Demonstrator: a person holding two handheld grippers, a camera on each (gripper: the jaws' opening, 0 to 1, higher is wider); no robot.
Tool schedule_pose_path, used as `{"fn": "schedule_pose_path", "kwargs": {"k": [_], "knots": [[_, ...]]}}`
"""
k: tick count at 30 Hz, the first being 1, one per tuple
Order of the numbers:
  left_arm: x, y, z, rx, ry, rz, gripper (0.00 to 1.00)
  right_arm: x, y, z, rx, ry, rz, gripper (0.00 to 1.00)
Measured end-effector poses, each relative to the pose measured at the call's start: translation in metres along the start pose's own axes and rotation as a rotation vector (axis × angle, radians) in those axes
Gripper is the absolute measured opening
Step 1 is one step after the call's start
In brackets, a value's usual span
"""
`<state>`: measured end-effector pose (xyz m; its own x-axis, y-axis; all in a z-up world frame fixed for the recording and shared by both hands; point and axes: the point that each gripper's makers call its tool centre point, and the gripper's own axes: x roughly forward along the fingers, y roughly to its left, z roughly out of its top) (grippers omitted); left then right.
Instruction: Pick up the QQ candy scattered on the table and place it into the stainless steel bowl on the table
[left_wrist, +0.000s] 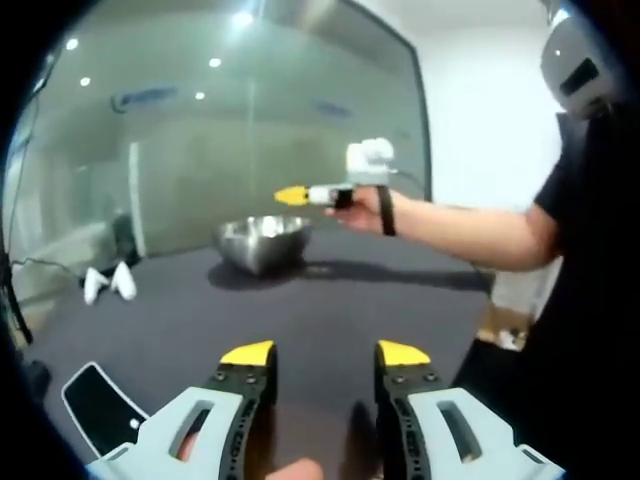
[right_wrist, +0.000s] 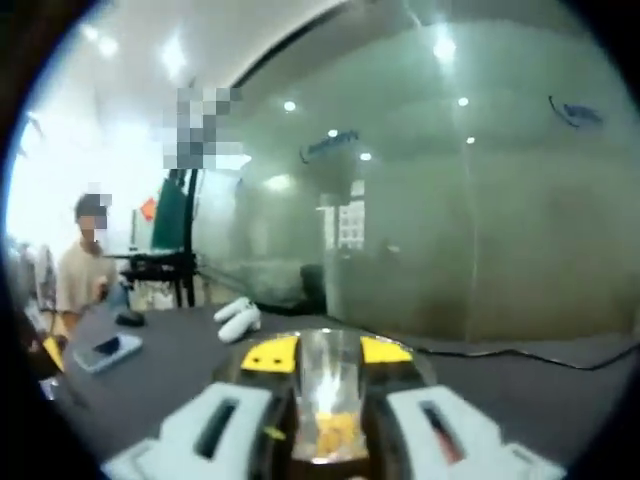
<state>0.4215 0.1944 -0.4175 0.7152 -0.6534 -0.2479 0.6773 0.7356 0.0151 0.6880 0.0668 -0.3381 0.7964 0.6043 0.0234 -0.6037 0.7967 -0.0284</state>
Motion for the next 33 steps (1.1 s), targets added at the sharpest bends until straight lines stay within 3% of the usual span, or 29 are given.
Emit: {"fn": "schedule_pose_path", "kwargs": {"k": [5,10,15,20,22,24,26,28,33], "knots": [[0.0,0.0,0.003,0.006,-0.004,0.004,0.4,-0.005,0.012,0.009,0.015,-0.006,0.046,0.22],[0.001,-0.001,0.0,0.013,0.008,0.001,0.4,-0.006,0.017,0.019,-0.045,-0.017,0.067,0.22],[0.001,-0.001,0.004,0.017,-0.001,0.015,0.4,-0.026,0.02,0.013,-0.103,0.007,0.089,0.22],[0.003,-0.005,0.01,0.028,-0.012,-0.007,0.4,-0.061,0.019,0.0,-0.064,0.076,0.086,0.2],[0.005,-0.011,0.013,0.039,-0.022,-0.023,0.4,-0.079,0.016,0.008,-0.061,0.047,0.068,0.19],[0.008,-0.014,0.013,0.043,-0.027,-0.031,0.4,-0.101,0.028,0.009,-0.065,0.045,0.102,0.21],[0.01,-0.015,0.013,0.044,-0.026,-0.036,0.4,-0.118,0.035,0.002,-0.124,0.069,0.12,0.26],[0.011,-0.019,0.016,0.055,-0.038,-0.051,0.4,-0.135,0.043,-0.008,-0.125,0.116,0.147,0.27],[0.014,-0.023,0.02,0.053,-0.049,-0.056,0.41,-0.183,0.052,-0.029,-0.119,0.137,0.137,0.27]]}}
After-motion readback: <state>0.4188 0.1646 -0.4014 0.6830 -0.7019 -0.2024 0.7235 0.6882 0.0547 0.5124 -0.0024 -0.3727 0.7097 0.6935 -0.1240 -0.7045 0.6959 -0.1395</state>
